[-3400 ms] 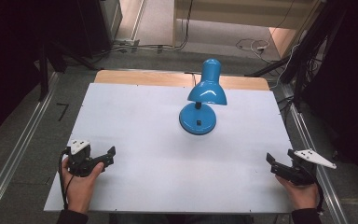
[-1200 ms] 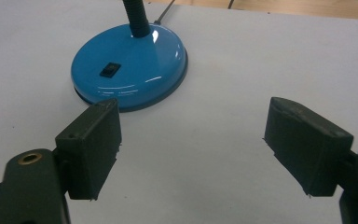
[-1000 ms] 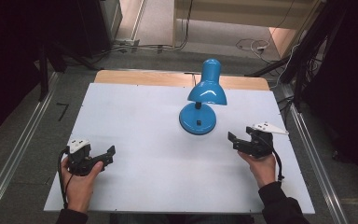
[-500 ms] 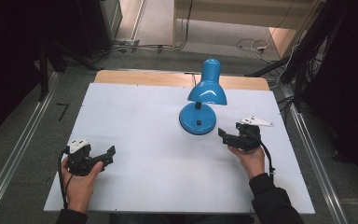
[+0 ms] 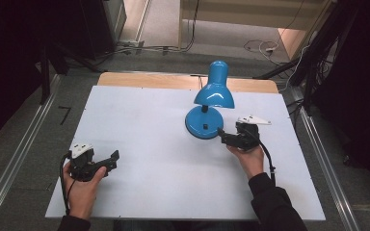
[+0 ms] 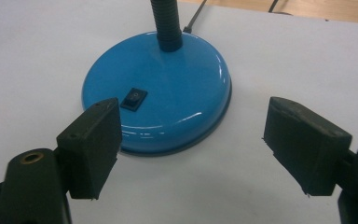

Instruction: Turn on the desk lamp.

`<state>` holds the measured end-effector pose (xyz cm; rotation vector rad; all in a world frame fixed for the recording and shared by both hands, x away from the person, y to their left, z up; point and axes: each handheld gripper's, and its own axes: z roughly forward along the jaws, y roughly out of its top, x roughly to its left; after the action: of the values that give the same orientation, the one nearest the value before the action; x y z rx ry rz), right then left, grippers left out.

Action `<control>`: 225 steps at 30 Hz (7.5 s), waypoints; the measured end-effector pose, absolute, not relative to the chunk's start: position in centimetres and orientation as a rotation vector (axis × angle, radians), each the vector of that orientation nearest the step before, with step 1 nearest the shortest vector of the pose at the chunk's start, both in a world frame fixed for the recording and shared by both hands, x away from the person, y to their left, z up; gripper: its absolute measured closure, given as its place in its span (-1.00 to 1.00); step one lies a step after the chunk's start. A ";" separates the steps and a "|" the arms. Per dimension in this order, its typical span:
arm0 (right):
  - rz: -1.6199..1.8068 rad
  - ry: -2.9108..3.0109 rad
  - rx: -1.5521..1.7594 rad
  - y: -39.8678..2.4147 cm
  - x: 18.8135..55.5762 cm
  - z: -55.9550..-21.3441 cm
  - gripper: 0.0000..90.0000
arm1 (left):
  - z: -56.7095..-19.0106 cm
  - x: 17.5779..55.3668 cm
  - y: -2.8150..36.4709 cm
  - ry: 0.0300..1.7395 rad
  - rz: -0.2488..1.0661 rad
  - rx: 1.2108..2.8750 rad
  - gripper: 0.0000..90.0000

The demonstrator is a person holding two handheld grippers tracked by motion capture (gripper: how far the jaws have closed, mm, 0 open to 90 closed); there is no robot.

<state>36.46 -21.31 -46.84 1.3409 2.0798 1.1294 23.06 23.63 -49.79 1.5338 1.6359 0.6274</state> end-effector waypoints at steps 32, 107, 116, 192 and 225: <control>1.103 2.076 1.316 -18.1 39.4 -46.8 -0.37 | -49.9 23.1 23.8 1.636 0.621 1.531 -0.81; 1.162 2.118 1.312 -16.1 39.4 -49.6 0.95 | -49.9 23.1 23.9 1.639 0.616 1.531 -0.81; 1.168 2.117 1.311 -16.2 39.4 -49.5 0.95 | -49.9 23.1 23.9 1.638 0.615 1.531 -0.81; 1.145 2.115 1.241 -15.4 38.4 -50.1 0.95 | -50.0 23.1 23.8 1.638 0.615 1.538 -0.81; 1.199 2.210 1.291 -18.2 36.9 -48.3 -0.27 | -49.9 23.1 23.8 1.640 0.617 1.533 -0.81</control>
<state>36.87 -18.23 -48.35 1.2907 2.2101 1.1985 23.07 23.84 -49.92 1.5327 1.6400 0.6166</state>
